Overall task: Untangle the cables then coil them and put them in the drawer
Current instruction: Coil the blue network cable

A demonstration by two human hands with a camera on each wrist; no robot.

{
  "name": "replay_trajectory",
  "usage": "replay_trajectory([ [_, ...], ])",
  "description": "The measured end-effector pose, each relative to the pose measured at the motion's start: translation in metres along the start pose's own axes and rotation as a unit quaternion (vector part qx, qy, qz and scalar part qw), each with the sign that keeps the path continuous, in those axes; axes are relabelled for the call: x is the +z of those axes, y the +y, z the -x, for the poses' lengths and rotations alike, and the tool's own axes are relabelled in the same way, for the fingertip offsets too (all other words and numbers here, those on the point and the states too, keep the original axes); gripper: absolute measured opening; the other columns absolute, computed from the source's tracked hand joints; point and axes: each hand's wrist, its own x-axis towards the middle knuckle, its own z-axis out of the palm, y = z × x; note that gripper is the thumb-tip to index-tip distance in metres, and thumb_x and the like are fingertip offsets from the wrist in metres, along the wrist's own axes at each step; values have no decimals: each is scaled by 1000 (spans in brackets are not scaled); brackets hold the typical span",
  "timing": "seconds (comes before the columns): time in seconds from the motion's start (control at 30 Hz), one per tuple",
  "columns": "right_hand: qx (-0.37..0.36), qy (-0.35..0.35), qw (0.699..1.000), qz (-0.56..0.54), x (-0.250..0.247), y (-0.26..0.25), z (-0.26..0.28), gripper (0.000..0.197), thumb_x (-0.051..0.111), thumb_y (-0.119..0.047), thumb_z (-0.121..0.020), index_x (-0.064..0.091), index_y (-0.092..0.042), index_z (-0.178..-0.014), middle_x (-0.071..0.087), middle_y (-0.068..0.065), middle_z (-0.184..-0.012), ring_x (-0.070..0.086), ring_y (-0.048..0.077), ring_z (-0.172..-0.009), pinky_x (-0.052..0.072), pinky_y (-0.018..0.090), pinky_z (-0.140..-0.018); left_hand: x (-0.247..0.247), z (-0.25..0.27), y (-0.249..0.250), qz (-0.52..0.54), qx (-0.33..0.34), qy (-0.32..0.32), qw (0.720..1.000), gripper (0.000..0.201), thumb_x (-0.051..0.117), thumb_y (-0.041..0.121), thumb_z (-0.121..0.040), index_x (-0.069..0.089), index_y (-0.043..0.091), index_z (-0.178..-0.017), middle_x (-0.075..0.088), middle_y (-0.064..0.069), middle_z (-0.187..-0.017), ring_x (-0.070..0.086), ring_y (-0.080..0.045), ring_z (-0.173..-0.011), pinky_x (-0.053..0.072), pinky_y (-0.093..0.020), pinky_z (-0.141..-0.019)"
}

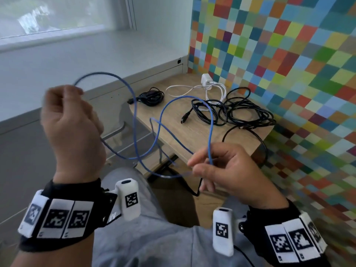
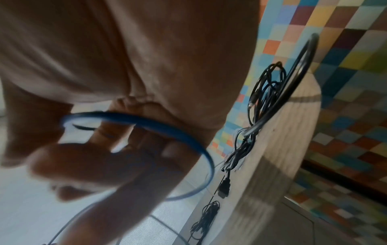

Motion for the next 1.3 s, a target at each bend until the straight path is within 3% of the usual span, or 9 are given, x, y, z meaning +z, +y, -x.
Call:
replay_trajectory([
  [0.13,19,-13,999,34,2,1,-1,52,70,-64,-85,79,-13,-83,72,14,-76,68,33,-66,57,42,-70,-27,-24,-6,-88,61,51,993,19,36,8,-106,51,9,-118,39,7,-65,33,-10,-48,30,-21,-44],
  [0.23,-4,103,990,98,1,3,-3,67,51,-65,-98,71,-8,-69,68,12,-65,67,24,-62,56,32,-70,-28,-22,3,-126,85,25,988,18,39,5,-104,51,14,-114,40,6,-64,34,-11,-49,30,-19,-47],
  [0.43,-95,258,955,112,-8,9,-8,17,67,-36,-96,69,-23,-85,66,5,-77,65,29,-74,61,51,-72,-5,5,39,-138,105,-96,980,14,61,18,-97,66,14,-84,45,6,-50,38,-8,-49,32,-18,-52],
  [0.6,-82,144,986,32,8,8,-11,38,75,-28,-86,67,-27,-123,72,0,-120,68,21,-110,61,39,-87,17,42,44,-172,104,-317,927,7,76,20,-89,77,27,-89,74,2,-75,55,-4,-63,44,-18,-59],
  [0.7,-56,66,996,-25,22,7,-12,28,73,-24,-92,68,-19,-119,74,6,-114,69,25,-112,58,35,-91,21,50,40,-161,99,-387,902,5,77,27,-87,79,24,-91,77,-1,-83,63,-10,-68,49,-28,-61],
  [0.8,-33,58,993,-99,22,1,-9,16,60,-23,-100,66,-9,-96,62,11,-62,71,33,-69,61,43,-81,18,48,41,-160,90,-364,913,5,80,31,-85,79,27,-88,75,-6,-80,61,-19,-61,46,-37,-56],
  [0.9,-30,77,988,-130,11,1,-9,16,67,-26,-95,64,-10,-94,46,4,-51,50,21,-38,59,44,-58,13,42,44,-178,102,-308,929,6,79,25,-87,76,29,-84,72,7,-71,53,-5,-59,41,-25,-55],
  [1.1,13,68,992,-105,0,11,-8,19,70,-24,-90,74,-10,-103,50,10,-62,39,14,-39,54,36,-49,10,24,43,-186,120,-146,964,10,74,30,-93,72,31,-83,64,2,-65,49,-7,-59,39,-25,-57],
  [1.3,27,80,972,-218,6,3,-10,21,60,-20,-96,62,-9,-114,61,15,-68,57,26,-47,58,41,-57,12,31,32,-259,91,-186,943,7,78,27,-87,76,32,-92,73,-3,-92,69,-14,-84,59,-39,-80],
])
